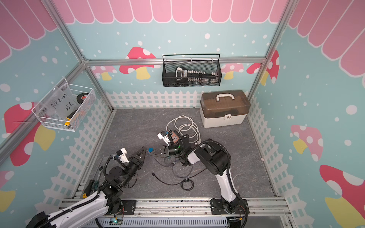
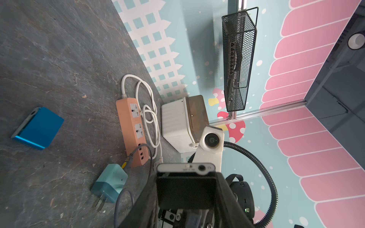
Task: Charge mp3
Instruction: Insert the charging cable into the MP3 player.
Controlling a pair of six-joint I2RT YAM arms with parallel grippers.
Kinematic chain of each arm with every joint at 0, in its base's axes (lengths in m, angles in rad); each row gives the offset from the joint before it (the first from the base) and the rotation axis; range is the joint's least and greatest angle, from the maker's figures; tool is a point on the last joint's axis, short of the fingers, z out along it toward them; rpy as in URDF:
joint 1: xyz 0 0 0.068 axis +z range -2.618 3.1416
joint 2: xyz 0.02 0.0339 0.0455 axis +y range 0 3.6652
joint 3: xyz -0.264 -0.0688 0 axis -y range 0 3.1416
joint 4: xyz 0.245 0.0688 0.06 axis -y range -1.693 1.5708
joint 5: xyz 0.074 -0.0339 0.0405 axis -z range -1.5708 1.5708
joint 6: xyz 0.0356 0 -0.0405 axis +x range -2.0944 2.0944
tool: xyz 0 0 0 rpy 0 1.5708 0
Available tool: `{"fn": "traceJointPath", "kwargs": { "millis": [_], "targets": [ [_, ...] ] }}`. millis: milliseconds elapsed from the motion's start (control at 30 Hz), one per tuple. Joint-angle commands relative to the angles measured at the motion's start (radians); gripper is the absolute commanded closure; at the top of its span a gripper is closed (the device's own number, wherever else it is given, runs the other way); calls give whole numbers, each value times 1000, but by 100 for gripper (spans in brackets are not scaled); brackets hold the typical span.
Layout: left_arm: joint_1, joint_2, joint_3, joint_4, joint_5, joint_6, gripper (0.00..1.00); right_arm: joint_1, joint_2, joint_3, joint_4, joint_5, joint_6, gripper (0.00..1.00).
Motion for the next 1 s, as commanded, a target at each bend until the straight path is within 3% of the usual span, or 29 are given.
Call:
{"fn": "traceJointPath", "kwargs": {
  "millis": [0, 967],
  "targets": [
    [-4, -20, -23, -3, -18, -8, 100, -4, -3, 18, 53, 4, 20, 100],
    [-12, 8, -25, 28, 8, 4, 100, -8, 3, 32, 53, 9, 32, 100]
  ]
}}
